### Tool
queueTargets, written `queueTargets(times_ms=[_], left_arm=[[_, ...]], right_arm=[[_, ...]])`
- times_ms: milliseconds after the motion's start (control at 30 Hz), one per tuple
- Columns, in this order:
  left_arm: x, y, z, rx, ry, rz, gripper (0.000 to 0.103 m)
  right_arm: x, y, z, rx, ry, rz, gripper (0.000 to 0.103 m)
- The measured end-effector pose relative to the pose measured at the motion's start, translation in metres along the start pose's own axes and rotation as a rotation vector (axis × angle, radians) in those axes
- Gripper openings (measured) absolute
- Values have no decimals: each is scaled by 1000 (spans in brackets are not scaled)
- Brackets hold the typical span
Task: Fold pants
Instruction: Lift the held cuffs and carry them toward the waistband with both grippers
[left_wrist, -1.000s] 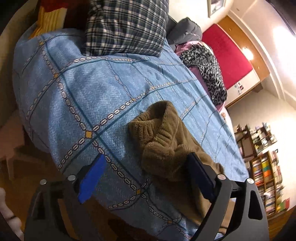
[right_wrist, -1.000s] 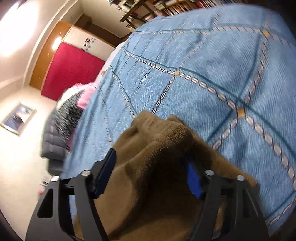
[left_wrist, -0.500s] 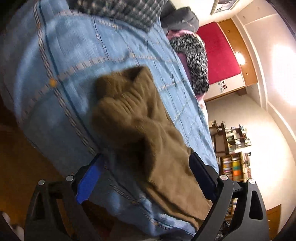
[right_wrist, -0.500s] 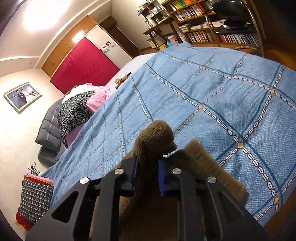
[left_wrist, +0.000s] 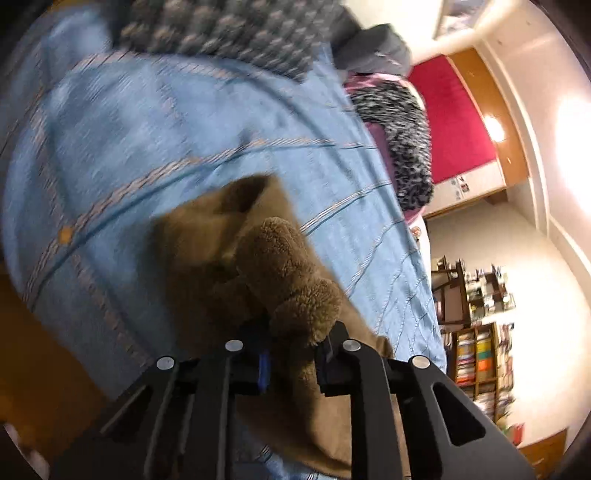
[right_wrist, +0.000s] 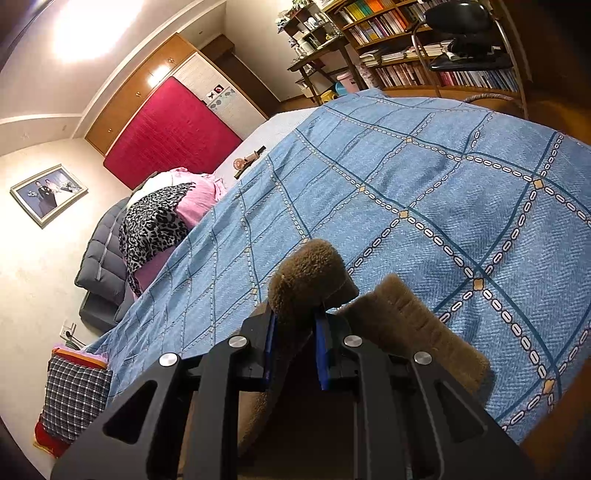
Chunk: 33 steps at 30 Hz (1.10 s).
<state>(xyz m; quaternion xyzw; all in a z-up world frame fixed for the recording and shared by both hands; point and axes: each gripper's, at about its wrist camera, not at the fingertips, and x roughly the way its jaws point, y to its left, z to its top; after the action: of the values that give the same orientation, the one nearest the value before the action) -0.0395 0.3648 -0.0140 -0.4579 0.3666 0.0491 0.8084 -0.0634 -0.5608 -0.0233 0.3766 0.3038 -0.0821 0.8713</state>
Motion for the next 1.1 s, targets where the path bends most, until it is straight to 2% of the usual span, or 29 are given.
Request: queueTargets(times_ms=[267, 400, 500, 567, 700, 867, 1033, 1100], left_arm=[[24, -110, 62, 208, -40, -77, 16], [44, -140, 88, 221, -33, -106, 16], [53, -145, 100, 211, -35, -115, 16], [52, -139, 104, 197, -35, -122, 16], [37, -95, 96, 173, -30, -84, 16], [21, -17, 66, 70, 9, -17, 16], [14, 26, 39, 7, 42, 20, 16], [9, 35, 38, -8, 40, 19, 16]], right_arm=[[28, 19, 25, -16, 6, -26, 18], [41, 34, 45, -5, -8, -15, 18], [41, 42, 58, 9, -32, 0, 18], [32, 43, 61, 11, -53, 9, 18], [10, 27, 47, 32, -49, -8, 18], [-1, -13, 2, 87, 27, -100, 18], [-1, -26, -29, 32, 64, -188, 18], [-4, -30, -33, 40, 62, -189, 18]])
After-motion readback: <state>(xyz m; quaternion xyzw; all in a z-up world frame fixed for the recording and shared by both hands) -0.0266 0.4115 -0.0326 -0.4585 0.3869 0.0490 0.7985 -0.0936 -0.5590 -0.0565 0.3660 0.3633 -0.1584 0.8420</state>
